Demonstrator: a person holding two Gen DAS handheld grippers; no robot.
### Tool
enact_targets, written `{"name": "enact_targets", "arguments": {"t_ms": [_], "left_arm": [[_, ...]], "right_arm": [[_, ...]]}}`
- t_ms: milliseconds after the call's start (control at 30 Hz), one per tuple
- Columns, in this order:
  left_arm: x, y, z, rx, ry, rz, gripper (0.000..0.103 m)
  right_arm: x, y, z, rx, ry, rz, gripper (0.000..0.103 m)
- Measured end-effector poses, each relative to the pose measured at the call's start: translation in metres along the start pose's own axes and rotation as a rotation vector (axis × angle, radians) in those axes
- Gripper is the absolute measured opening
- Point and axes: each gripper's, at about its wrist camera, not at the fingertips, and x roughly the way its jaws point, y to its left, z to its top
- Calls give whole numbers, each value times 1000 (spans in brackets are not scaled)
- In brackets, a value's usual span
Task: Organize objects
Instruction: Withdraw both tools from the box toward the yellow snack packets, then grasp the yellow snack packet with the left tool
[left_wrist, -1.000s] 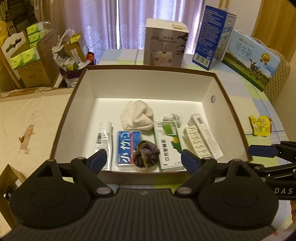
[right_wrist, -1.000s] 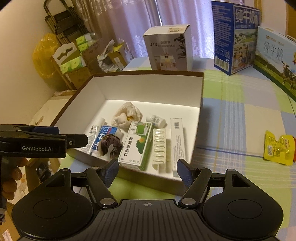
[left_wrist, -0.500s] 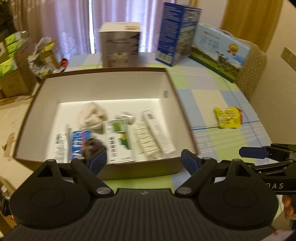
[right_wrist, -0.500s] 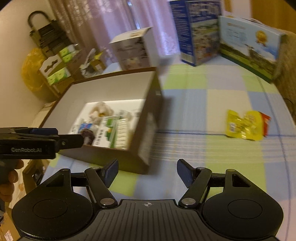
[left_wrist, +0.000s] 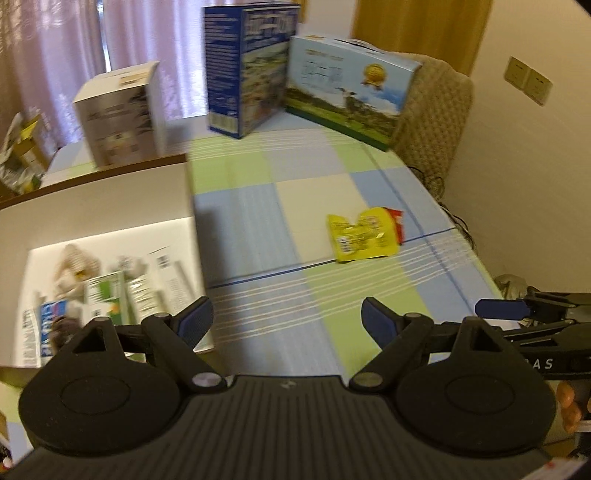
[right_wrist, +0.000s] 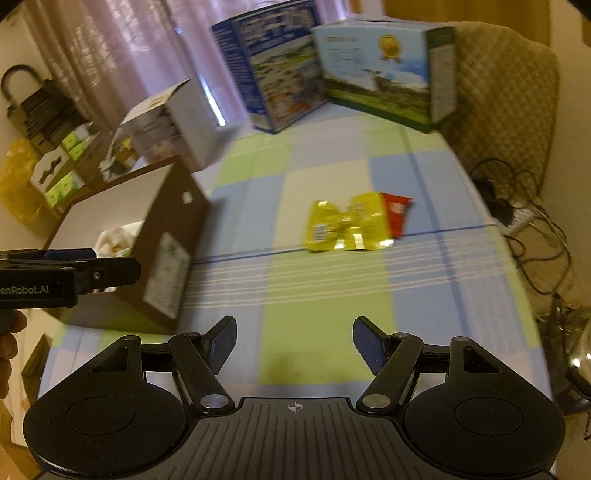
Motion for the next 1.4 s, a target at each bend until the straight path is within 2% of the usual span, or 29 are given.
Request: {"name": "enact_targets", "arguments": {"t_ms": [233,567,767,933,1067,1400], "left_arm": [[25,-34,10,-11,18,13,85],[76,-62,21,-49,66,33,85],[113,-74,30,-29,90,17,84],[150,-81,41,8,105,-36,85],[182,-86,53,-17,131,-64,87],[238,-98,78,-104,171,-41,95]], "right_arm": [[-8,-49,5,-2,-33,25,67],[12,-99,26,-16,-31,67,67],[25,-126,35,18,-21,50,67],[33,-152,35,72,4,18,67],[37,-169,32,118,22,-8,67],[47,-192,30,188,47,-50,67]]}}
